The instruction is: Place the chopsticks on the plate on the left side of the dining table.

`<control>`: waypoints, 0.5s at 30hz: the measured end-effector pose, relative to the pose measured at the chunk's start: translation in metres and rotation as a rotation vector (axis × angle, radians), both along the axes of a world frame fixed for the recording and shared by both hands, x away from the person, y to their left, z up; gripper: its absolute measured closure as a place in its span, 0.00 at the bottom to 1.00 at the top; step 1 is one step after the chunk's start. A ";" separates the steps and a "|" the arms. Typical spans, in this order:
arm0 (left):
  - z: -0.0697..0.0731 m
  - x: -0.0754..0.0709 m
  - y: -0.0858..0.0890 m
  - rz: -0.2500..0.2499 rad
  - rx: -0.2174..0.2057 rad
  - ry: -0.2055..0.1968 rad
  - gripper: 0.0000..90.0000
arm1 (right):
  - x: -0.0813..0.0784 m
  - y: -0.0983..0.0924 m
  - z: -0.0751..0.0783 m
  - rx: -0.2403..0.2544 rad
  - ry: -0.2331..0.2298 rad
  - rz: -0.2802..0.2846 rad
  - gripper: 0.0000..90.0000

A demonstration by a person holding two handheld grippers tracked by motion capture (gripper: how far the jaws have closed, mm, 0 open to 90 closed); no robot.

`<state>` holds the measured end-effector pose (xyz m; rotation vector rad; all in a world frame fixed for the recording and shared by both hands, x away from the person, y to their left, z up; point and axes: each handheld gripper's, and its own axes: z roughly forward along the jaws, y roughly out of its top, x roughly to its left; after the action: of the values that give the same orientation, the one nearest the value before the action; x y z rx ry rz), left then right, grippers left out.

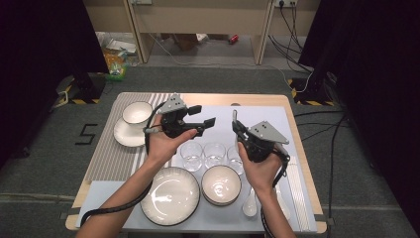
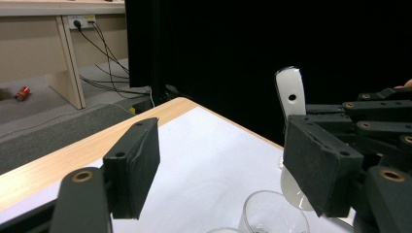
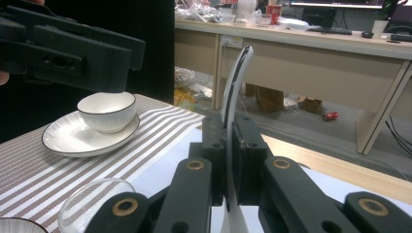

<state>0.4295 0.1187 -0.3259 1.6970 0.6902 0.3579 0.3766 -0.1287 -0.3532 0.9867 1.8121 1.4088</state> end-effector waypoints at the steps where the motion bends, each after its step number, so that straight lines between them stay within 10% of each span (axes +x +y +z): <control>1: 0.001 0.000 -0.001 0.000 -0.003 0.000 0.32 | 0.000 0.000 0.000 -0.007 -0.007 0.001 0.95; 15: 0.005 0.001 -0.004 -0.011 -0.014 0.000 0.32 | 0.002 0.006 -0.003 -0.004 -0.021 0.020 0.95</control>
<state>0.4308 0.1150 -0.3210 1.6865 0.6817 0.3443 0.3784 -0.1229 -0.3564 0.9508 1.8142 1.4215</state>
